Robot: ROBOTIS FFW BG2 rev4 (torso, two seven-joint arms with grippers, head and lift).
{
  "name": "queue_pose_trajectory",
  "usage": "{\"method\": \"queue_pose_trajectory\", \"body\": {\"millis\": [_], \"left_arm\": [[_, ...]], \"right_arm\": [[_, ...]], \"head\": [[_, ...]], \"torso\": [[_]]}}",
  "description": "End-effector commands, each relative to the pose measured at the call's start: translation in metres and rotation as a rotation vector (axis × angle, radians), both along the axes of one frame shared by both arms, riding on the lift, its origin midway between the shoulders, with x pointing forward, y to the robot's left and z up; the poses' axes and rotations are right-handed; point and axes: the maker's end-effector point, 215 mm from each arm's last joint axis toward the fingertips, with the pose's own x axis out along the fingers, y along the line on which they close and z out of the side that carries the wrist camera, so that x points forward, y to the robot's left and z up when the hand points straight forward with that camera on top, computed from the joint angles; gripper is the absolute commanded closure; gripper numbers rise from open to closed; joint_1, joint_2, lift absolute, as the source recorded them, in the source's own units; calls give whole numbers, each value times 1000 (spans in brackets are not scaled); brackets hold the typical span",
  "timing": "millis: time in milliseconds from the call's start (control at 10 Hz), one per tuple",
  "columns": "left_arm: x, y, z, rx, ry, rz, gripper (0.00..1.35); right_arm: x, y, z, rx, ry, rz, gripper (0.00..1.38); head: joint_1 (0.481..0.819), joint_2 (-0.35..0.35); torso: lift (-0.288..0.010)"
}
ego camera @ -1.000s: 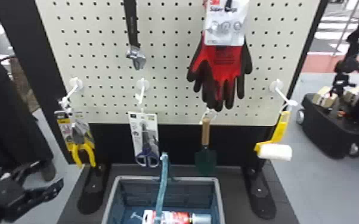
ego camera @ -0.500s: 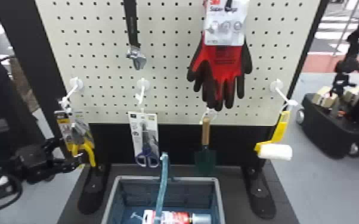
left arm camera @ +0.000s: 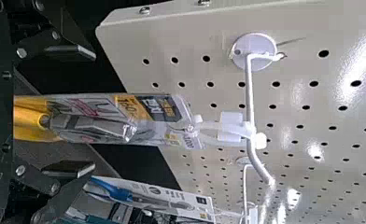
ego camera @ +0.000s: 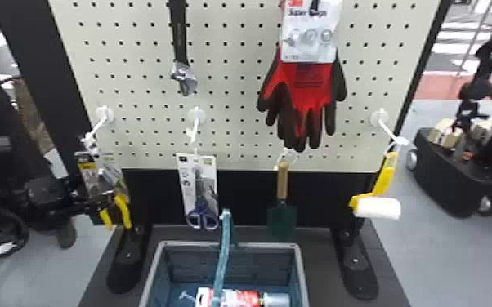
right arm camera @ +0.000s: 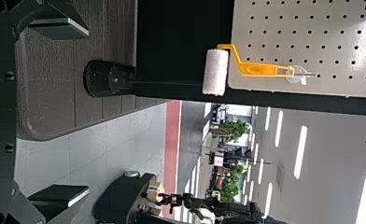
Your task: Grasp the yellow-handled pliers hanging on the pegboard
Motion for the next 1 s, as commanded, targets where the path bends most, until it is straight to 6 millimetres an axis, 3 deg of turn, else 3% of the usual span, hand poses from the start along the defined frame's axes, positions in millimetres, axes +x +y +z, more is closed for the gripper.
{"method": "queue_pose_trajectory", "body": {"millis": [0, 100, 900], "left_arm": [[-1, -3, -4, 10, 4, -5, 957], [-1, -4, -6, 16, 9, -7, 1197], [1, -12, -6, 34, 22, -23, 1214]], "right_arm": [[0, 0, 0, 2, 0, -1, 124], [0, -1, 0, 1, 0, -2, 124], [-1, -1, -2, 1, 4, -2, 124]], "head": [[549, 0], [549, 0], [549, 0]], "torso": [[-100], [-100], [-100]]}}
